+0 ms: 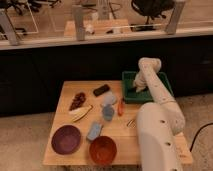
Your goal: Place brush in paper cup
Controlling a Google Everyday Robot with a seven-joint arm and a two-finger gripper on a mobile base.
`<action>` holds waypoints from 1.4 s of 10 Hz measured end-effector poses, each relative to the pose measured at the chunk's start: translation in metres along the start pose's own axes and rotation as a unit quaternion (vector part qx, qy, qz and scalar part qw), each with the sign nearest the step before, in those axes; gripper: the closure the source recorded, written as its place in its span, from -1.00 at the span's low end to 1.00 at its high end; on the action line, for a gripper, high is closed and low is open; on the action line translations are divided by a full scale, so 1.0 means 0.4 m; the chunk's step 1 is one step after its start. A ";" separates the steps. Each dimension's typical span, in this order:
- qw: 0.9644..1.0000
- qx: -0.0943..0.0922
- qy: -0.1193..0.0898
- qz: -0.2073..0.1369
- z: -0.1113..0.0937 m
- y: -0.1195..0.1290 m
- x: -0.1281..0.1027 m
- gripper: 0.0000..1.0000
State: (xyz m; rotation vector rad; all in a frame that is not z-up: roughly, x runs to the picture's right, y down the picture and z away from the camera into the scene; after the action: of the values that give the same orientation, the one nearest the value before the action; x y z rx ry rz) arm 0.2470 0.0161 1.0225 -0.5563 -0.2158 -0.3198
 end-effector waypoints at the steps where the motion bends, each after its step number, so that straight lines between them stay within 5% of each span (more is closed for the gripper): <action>1: 1.000 0.000 -0.001 -0.001 0.000 -0.003 -0.003 0.54; 3: 1.000 0.003 -0.003 0.002 0.001 0.000 -0.001 0.60; 6: 1.000 0.000 -0.003 0.002 0.001 0.005 0.000 0.97; 10: 1.000 0.020 0.003 -0.003 -0.027 0.010 0.003 0.97; 14: 0.996 0.087 0.024 -0.016 -0.250 0.020 0.007 0.97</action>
State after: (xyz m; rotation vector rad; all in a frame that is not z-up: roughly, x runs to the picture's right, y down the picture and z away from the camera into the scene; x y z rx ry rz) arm 0.2639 -0.0330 0.9368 -0.3734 -0.2050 -0.3416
